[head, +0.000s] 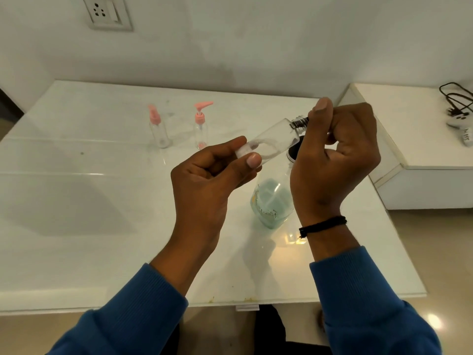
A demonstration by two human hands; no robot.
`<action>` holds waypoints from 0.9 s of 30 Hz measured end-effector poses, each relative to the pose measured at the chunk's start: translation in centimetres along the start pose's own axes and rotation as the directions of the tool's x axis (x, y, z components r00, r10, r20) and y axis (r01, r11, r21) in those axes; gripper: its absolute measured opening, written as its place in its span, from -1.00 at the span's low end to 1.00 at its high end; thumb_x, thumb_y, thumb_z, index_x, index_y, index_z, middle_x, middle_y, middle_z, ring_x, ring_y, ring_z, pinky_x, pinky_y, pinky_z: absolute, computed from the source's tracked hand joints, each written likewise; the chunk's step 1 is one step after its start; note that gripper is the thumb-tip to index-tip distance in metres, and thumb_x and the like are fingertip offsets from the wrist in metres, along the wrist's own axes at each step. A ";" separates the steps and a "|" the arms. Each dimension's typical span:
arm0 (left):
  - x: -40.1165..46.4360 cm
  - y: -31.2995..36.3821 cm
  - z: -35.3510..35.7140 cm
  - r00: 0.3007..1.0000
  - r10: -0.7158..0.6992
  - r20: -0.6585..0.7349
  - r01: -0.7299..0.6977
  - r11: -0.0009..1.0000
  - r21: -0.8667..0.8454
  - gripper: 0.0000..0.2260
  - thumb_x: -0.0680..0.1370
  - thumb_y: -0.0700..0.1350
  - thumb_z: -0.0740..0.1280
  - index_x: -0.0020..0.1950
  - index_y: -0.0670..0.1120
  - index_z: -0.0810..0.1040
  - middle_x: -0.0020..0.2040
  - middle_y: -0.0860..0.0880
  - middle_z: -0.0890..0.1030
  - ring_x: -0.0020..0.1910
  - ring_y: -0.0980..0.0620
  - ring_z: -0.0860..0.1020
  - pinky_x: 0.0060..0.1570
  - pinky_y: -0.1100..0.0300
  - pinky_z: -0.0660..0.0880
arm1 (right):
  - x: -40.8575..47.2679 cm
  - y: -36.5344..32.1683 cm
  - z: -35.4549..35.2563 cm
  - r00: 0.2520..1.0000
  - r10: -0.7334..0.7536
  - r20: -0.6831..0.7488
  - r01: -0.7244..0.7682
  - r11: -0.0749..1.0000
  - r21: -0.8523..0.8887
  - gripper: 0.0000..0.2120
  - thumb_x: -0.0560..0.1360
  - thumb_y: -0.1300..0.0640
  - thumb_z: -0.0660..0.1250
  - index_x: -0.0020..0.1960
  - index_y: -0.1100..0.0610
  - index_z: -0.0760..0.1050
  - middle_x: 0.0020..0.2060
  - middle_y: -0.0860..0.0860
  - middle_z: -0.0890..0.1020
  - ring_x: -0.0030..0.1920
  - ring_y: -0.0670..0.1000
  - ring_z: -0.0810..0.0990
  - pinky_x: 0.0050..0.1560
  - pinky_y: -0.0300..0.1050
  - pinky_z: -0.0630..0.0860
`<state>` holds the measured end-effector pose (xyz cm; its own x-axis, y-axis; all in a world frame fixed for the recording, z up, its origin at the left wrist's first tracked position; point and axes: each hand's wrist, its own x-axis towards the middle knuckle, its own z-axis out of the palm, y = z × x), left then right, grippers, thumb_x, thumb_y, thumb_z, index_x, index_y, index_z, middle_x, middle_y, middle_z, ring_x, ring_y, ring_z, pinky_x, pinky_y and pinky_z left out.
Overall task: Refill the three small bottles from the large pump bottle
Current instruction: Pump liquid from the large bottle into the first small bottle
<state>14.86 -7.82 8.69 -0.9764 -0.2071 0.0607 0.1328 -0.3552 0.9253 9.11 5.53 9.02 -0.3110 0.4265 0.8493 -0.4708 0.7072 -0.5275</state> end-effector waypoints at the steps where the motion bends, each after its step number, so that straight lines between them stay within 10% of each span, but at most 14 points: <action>1: 0.0 0.0 0.0 1.000 -0.001 -0.003 0.001 1.000 0.004 -0.63 0.35 -0.12 0.50 0.14 -0.15 0.67 -0.03 0.02 0.76 -0.06 -0.06 0.74 -0.07 0.20 0.64 | -0.2 0.0 0.0 1.000 0.006 0.007 -0.006 1.000 0.003 -0.67 0.62 0.24 0.34 -0.33 0.26 0.51 -0.32 -0.03 0.46 -0.32 0.15 0.47 -0.33 0.23 0.42; 27: -0.1 -0.1 0.0 1.000 -0.016 -0.001 0.016 1.000 -0.002 -0.60 0.32 -0.11 0.51 0.14 -0.16 0.67 -0.03 -0.01 0.76 -0.05 -0.08 0.73 -0.06 0.15 0.66 | -0.1 0.5 -0.1 0.999 0.039 -0.002 -0.039 0.998 0.047 -0.65 0.61 0.26 0.35 -0.35 0.31 0.51 -0.36 0.03 0.45 -0.34 0.05 0.42 -0.33 0.11 0.41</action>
<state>14.89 -7.72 8.56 -0.9783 -0.2020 0.0456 0.1174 -0.3600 0.9255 9.00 5.83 8.65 -0.3271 0.4553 0.8281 -0.4966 0.6627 -0.5605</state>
